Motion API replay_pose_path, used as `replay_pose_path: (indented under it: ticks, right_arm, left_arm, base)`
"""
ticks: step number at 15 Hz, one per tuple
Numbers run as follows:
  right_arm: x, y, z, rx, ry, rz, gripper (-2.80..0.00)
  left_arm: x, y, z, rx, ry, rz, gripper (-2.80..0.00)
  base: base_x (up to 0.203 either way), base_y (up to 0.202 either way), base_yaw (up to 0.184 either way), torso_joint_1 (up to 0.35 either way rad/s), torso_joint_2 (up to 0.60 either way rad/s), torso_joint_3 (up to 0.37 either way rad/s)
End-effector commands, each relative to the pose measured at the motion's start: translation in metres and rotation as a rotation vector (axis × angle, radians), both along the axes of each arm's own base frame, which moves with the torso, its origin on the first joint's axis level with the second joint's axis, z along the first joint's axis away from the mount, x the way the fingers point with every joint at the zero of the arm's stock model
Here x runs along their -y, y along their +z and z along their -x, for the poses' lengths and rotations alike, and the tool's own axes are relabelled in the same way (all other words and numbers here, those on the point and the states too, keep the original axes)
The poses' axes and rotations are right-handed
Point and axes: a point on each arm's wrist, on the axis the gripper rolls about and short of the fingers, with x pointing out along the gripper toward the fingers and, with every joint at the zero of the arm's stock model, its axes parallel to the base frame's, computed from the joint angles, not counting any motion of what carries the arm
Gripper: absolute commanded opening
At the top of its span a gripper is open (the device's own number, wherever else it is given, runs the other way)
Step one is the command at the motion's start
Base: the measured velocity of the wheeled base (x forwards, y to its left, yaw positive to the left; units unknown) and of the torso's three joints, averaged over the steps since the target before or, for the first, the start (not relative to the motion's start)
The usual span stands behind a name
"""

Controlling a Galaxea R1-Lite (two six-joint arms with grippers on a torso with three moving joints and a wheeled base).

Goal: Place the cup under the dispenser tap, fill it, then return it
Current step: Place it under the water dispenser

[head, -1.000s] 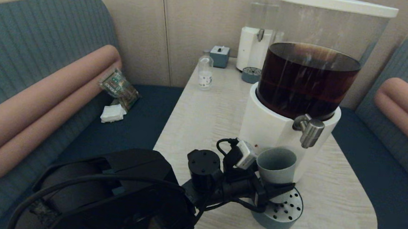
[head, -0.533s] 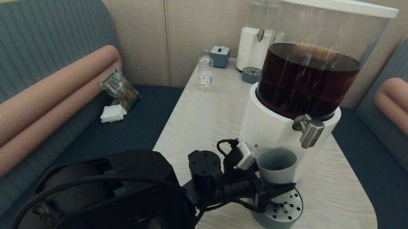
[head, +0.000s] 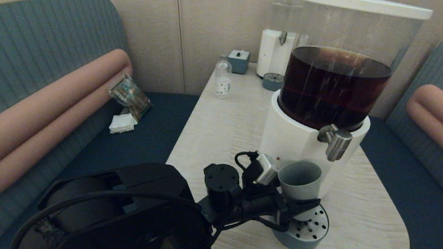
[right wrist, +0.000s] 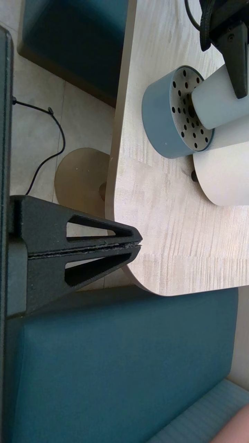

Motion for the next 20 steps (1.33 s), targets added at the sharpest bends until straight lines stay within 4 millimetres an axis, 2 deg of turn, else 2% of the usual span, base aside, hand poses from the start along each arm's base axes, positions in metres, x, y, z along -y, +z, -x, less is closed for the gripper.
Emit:
replay_pose_path:
  ticks: [1, 8, 9, 20]
  right_arm:
    - [0.0000, 0.0000, 0.0001, 0.002, 0.000, 0.000, -2.80]
    - [0.0000, 0.0000, 0.0000, 0.001, 0.000, 0.000, -2.80]
    - [0.0000, 0.0000, 0.0001, 0.002, 0.000, 0.000, -2.80]
    - [0.0000, 0.0000, 0.0000, 0.000, 0.000, 0.000, -2.80]
  left_arm:
    - [0.0001, 0.0005, 0.0003, 0.000, -0.002, 0.006, -2.80]
    - [0.0004, -0.0003, 0.0009, -0.007, -0.003, 0.006, -2.80]
    - [0.0004, -0.0010, 0.0009, -0.008, -0.003, 0.005, 0.00]
    - [-0.0012, 0.0005, 0.0025, -0.011, -0.005, 0.002, 0.00]
  base:
    - [0.000, 0.000, 0.000, 0.000, 0.00, 0.000]
    - [0.000, 0.000, 0.000, 0.000, 0.00, 0.000]
    - [0.000, 0.000, 0.000, 0.000, 0.00, 0.000]
    - [0.000, 0.000, 0.000, 0.000, 0.00, 0.000]
